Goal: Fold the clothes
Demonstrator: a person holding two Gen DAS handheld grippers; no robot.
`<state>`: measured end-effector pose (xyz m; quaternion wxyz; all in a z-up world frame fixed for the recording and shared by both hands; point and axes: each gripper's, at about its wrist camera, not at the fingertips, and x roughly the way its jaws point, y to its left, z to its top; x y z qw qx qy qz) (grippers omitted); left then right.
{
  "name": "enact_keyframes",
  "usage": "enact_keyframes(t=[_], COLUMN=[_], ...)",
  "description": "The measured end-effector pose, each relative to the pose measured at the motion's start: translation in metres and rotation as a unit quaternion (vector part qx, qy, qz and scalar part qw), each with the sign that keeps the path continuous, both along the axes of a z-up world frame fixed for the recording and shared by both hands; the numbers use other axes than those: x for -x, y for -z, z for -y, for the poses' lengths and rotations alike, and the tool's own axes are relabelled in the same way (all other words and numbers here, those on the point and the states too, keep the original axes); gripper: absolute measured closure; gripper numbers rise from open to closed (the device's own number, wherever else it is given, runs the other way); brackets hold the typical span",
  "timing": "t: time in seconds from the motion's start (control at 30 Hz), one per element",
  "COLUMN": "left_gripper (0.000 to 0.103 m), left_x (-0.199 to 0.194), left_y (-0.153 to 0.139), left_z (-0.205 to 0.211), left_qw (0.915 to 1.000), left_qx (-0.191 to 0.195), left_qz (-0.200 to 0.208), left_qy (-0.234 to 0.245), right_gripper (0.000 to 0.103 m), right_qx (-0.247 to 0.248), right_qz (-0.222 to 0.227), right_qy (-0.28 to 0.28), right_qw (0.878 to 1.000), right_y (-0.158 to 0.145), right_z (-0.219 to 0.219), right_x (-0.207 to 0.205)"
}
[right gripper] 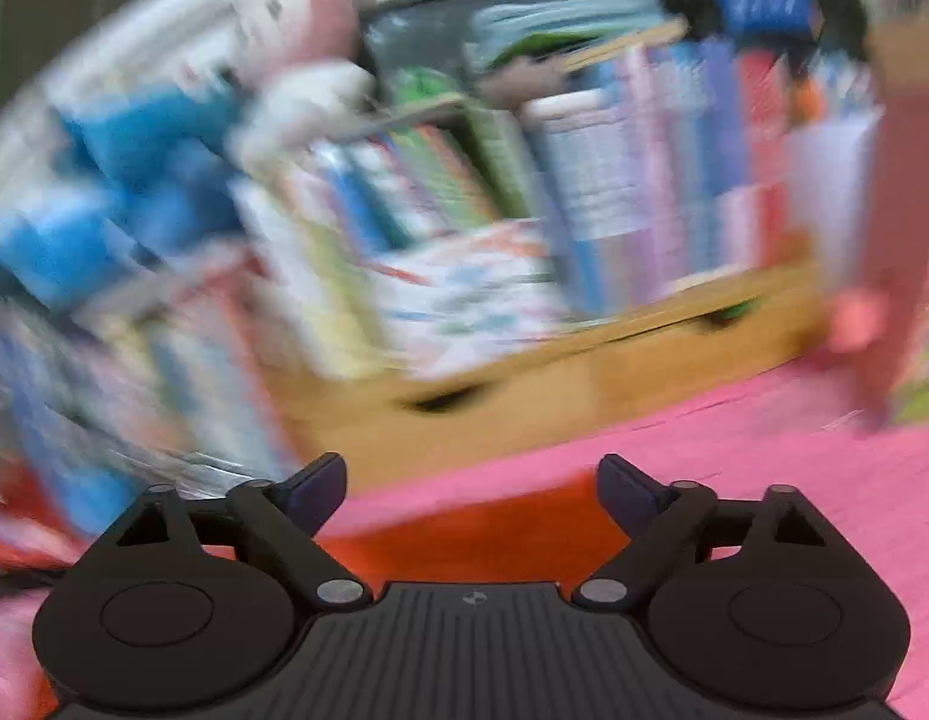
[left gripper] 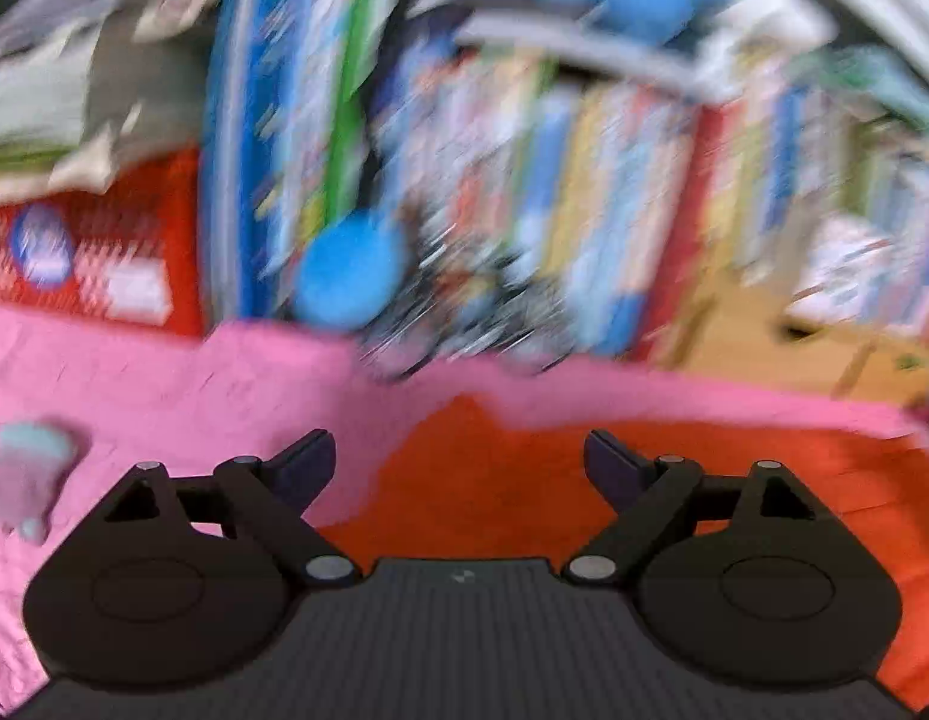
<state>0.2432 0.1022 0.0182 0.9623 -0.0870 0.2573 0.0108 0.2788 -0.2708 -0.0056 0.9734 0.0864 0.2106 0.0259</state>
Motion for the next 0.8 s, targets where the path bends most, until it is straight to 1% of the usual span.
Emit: enact_keyframes(t=[0.07,0.13,0.27,0.33,0.37,0.4,0.47,0.57,0.6,0.67,0.7,0.8], left_gripper=[0.012,0.012,0.012,0.011,0.011,0.010,0.010,0.010,0.009,0.009,0.009,0.009], left_x=[0.000,-0.008,-0.031,-0.035,-0.035,-0.036,-0.035,-0.036,-0.037,-0.037,-0.037,-0.034], left_y=[-0.007,-0.005,0.023,0.035,0.038,0.041,0.046,0.050,0.051,0.052,0.053,0.053], left_z=[0.023,0.046,0.075,0.079,0.079,0.082,0.089,0.082,0.077,0.068,0.065,0.057], left_qw=[0.9995,0.9986,0.9984,0.9981,0.9978,0.9965,0.9910,0.9896,0.9905,0.9909,0.9910,0.9895], left_qx=[0.002,-0.002,-0.030,-0.050,-0.059,-0.078,-0.131,-0.140,-0.133,-0.130,-0.130,-0.142], left_qz=[0.010,0.007,-0.024,-0.024,-0.021,-0.020,-0.015,-0.017,-0.020,-0.022,-0.023,-0.023], left_qy=[0.031,0.053,0.042,0.028,0.021,0.021,0.026,0.029,0.029,0.026,0.024,0.015], right_gripper=[0.025,0.035,0.040,0.046,0.046,0.046,0.045,0.044,0.045,0.045,0.045,0.045], right_qx=[0.014,0.028,0.056,0.070,0.077,0.083,0.112,0.138,0.132,0.118,0.123,0.122], right_qz=[-0.011,-0.023,-0.045,-0.056,-0.062,-0.068,-0.071,-0.067,-0.069,-0.074,-0.070,-0.078], right_qy=[-0.011,-0.023,-0.046,-0.057,-0.063,-0.069,-0.065,-0.057,-0.059,-0.062,-0.054,-0.036], right_qw=[1.000,0.999,0.996,0.994,0.993,0.992,0.989,0.987,0.987,0.988,0.989,0.989], right_y=[0.005,0.010,0.021,0.026,0.029,0.031,0.036,0.042,0.043,0.045,0.046,0.047], right_z=[-0.010,-0.020,-0.041,-0.051,-0.056,-0.061,-0.065,-0.058,-0.052,-0.039,-0.036,-0.022], right_x=[-0.003,-0.006,-0.013,-0.016,-0.018,-0.019,-0.018,-0.019,-0.019,-0.021,-0.022,-0.026])
